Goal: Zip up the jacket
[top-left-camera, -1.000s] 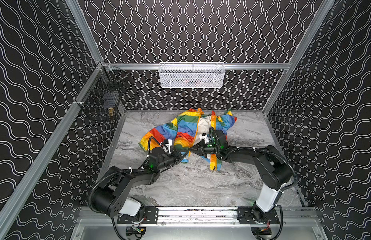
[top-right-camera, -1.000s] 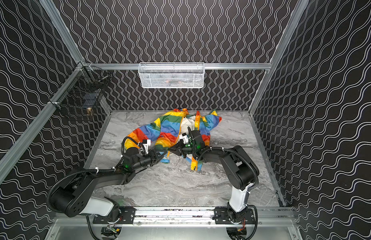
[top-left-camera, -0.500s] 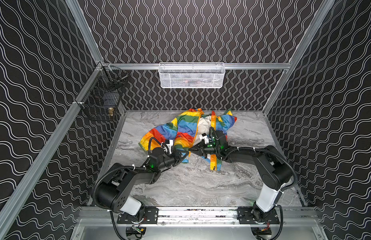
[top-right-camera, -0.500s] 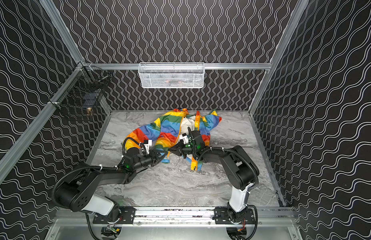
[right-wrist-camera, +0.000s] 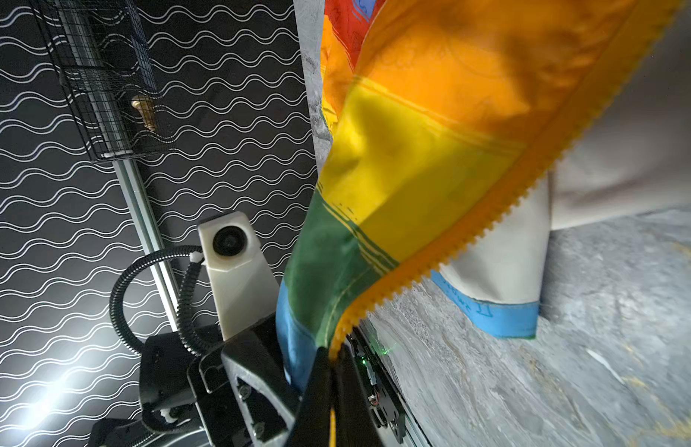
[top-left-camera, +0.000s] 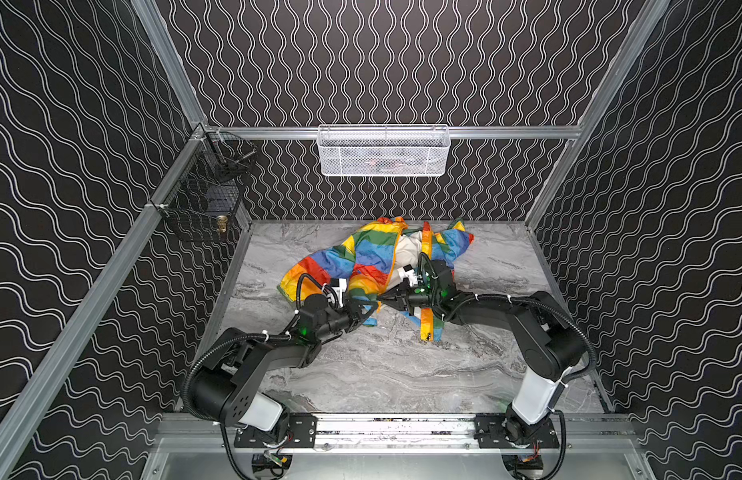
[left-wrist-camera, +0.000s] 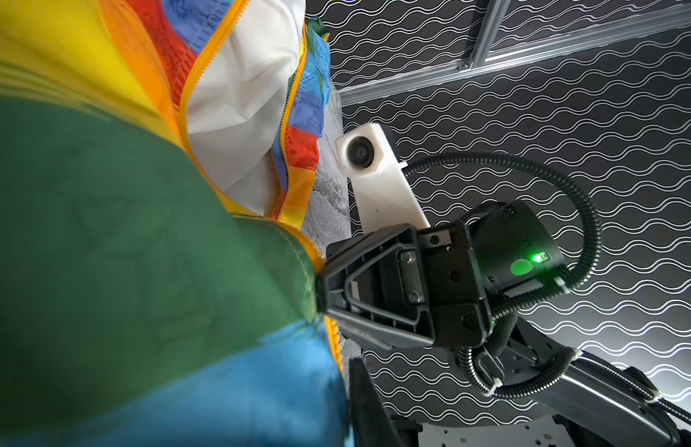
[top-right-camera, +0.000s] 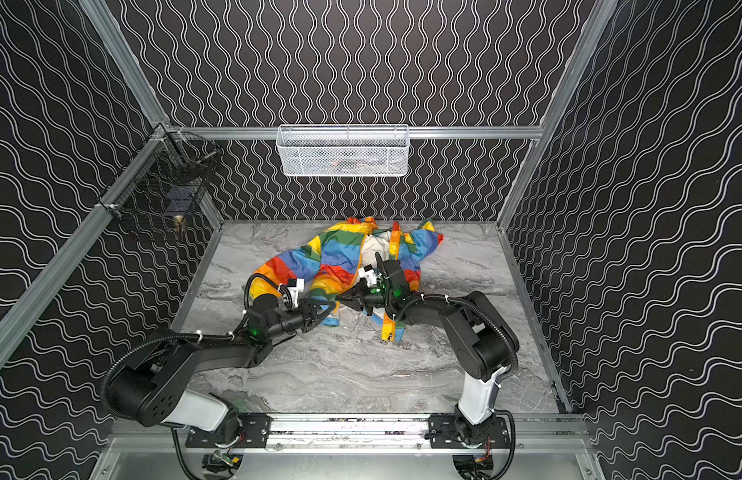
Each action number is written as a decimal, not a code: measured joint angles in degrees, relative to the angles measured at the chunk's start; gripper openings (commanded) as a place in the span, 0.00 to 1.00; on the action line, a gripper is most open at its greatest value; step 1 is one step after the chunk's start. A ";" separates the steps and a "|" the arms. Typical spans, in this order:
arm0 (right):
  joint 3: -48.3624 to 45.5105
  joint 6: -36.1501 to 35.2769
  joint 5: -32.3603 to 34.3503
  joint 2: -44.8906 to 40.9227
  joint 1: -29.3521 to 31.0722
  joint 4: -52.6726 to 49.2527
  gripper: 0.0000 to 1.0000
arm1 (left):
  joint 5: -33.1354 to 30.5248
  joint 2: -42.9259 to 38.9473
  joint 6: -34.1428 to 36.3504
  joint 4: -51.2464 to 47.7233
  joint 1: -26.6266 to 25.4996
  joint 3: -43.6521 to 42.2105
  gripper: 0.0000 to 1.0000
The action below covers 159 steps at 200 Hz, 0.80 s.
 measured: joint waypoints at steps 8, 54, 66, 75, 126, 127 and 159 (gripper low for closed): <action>0.00 0.00 0.00 0.00 0.00 0.00 0.00 | 0.00 0.17 0.00 0.04 0.00 -0.02 0.15; 0.00 0.00 0.00 -0.02 0.00 0.00 0.00 | 0.00 0.66 -0.02 0.52 0.00 -0.02 0.13; 0.00 0.00 0.00 -0.02 0.00 0.00 0.00 | 0.00 0.70 -0.02 0.59 0.00 -0.02 0.12; 0.00 0.00 0.00 -0.02 0.00 0.00 0.00 | 0.02 0.79 -0.02 0.61 0.00 -0.02 0.11; 0.00 0.00 0.00 -0.02 -0.02 -0.09 0.00 | 0.59 2.12 -0.17 2.08 0.00 0.00 0.02; 0.00 0.00 0.00 -0.02 -0.02 -0.09 0.00 | 0.59 2.12 -0.17 2.10 0.00 0.00 0.02; 0.15 -0.70 0.20 -0.35 -0.04 -1.31 0.12 | 0.94 2.10 -0.20 2.12 0.00 0.13 0.00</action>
